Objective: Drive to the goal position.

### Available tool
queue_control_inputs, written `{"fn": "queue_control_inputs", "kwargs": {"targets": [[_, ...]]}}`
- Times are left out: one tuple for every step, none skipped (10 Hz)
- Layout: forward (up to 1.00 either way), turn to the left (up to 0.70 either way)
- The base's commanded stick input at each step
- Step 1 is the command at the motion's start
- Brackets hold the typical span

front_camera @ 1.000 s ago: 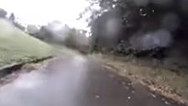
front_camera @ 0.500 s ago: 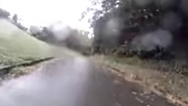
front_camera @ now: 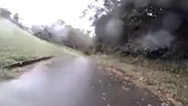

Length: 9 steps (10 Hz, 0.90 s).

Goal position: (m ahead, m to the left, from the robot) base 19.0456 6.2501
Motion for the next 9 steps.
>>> {"fn": "queue_control_inputs", "kwargs": {"targets": [[1.00,0.00],[1.00,0.00],[1.00,-0.06],[1.00,-0.20],[1.00,-0.39],[1.00,-0.22],[1.00,-0.09],[1.00,-0.01],[1.00,0.00]]}}
